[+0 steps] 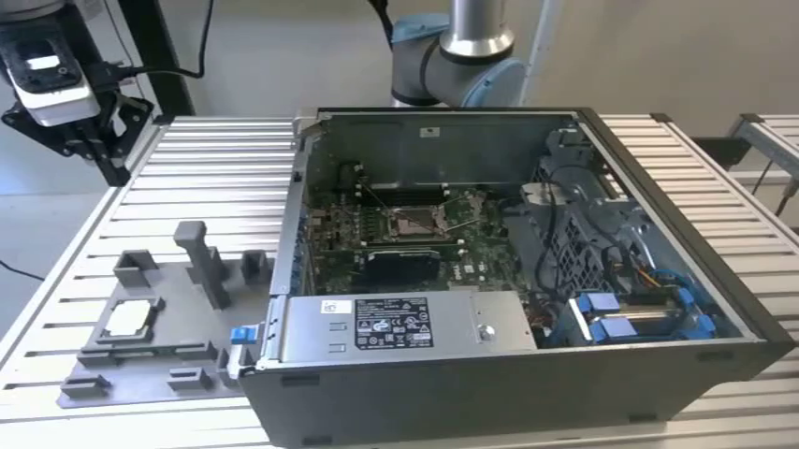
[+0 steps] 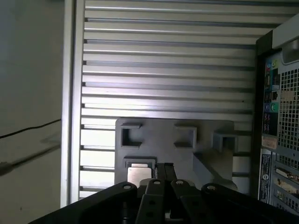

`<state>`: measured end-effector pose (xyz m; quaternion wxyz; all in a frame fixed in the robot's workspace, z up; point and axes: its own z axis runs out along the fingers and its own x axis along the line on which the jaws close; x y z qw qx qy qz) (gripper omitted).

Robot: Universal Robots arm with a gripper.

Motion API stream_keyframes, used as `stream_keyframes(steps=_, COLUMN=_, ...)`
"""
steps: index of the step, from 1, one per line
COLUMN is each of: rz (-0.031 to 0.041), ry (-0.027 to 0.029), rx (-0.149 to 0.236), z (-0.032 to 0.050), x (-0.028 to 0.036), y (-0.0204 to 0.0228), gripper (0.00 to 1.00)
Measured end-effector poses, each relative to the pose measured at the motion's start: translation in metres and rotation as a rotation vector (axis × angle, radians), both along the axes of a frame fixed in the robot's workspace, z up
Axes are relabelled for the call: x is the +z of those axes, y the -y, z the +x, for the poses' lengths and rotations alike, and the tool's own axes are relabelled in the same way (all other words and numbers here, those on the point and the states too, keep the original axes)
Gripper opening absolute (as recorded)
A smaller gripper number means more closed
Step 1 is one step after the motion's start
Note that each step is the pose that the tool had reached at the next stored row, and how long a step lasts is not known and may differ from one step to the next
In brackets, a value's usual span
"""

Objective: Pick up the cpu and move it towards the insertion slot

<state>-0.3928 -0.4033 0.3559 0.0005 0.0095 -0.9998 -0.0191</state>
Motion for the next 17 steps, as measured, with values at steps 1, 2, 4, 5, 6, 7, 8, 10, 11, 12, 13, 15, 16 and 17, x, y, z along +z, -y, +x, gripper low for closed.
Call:
stream_keyframes(steps=1, rz=0.0000, ry=0.0000, rx=0.000, z=-0.0011, x=-0.0001, y=0.0015, gripper=0.00)
stream_keyframes(steps=2, rz=0.0000, ry=0.0000, rx=0.000, z=-0.0025, x=-0.0002, y=0.0037, gripper=0.00)
stream_keyframes(steps=4, rz=0.0001, ry=0.0000, rx=0.000, z=-0.0051, x=-0.0005, y=0.0089, gripper=0.00)
stream_keyframes(steps=5, rz=0.0000, ry=0.0000, rx=0.000, z=-0.0064, x=-0.0006, y=0.0114, gripper=0.00)
stream_keyframes(steps=6, rz=0.0000, ry=0.0000, rx=0.000, z=-0.0077, x=-0.0007, y=0.0140, gripper=0.00)
stream_keyframes(steps=7, rz=0.0000, ry=0.0000, rx=0.000, z=-0.0092, x=-0.0008, y=0.0167, gripper=0.00)
stream_keyframes(steps=8, rz=0.0000, ry=0.0000, rx=0.000, z=-0.0106, x=-0.0009, y=0.0194, gripper=0.00)
stream_keyframes(steps=10, rz=0.0000, ry=0.0000, rx=0.000, z=-0.0135, x=-0.0012, y=0.0246, gripper=0.00)
stream_keyframes(steps=11, rz=-0.0001, ry=-0.0001, rx=0.000, z=-0.0148, x=-0.0013, y=0.0272, gripper=0.00)
stream_keyframes(steps=12, rz=0.0000, ry=0.0000, rx=0.000, z=-0.0161, x=-0.0015, y=0.0296, gripper=0.00)
stream_keyframes(steps=13, rz=0.0000, ry=0.0001, rx=0.000, z=-0.0175, x=-0.0016, y=0.0317, gripper=0.00)
stream_keyframes(steps=15, rz=0.0000, ry=0.0001, rx=0.000, z=-0.0201, x=-0.0020, y=0.0344, gripper=0.00)
stream_keyframes(steps=16, rz=0.0000, ry=0.0000, rx=0.000, z=-0.0213, x=-0.0022, y=0.0348, gripper=0.00)
stream_keyframes(steps=17, rz=0.0000, ry=0.0001, rx=0.000, z=-0.0224, x=-0.0023, y=0.0351, gripper=0.00)
